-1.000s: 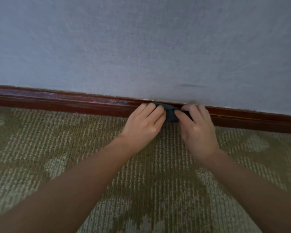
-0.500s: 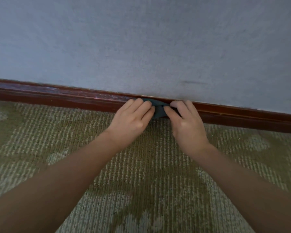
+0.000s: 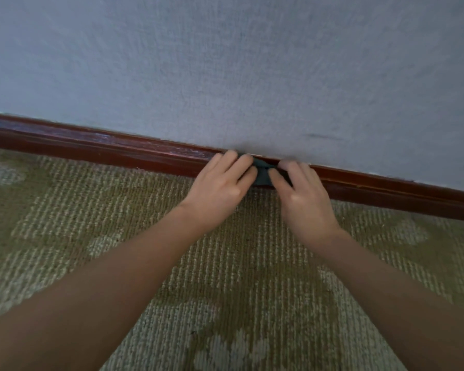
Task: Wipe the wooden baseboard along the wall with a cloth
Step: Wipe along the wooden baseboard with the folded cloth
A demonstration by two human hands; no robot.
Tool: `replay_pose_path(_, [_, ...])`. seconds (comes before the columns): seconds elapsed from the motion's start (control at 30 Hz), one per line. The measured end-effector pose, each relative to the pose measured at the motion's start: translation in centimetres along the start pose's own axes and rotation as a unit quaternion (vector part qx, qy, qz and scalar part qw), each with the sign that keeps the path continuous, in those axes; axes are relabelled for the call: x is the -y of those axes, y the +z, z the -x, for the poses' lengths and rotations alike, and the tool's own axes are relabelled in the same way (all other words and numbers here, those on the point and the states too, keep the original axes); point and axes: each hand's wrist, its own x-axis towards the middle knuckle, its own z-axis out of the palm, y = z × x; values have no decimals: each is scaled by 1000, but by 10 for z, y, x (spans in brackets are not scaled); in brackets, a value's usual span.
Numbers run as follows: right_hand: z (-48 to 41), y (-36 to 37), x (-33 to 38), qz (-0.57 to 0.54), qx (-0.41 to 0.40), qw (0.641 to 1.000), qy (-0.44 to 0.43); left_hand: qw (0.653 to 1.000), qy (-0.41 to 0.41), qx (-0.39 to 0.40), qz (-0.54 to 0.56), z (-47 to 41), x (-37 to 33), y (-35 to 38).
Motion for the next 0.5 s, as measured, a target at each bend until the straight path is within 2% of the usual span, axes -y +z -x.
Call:
replay_pose_path(0.1, [-2, 3, 2, -12, -6, 1000, 11, 999, 34, 20, -14, -1, 6, 0])
replay_pose_path(0.2, [-7, 9, 12, -34, -13, 999, 19, 999, 31, 28, -6, 10, 14, 0])
replay_pose_path(0.5, [-4, 5, -5, 15, -7, 998, -56, 1000, 12, 2, -25, 11, 3, 4])
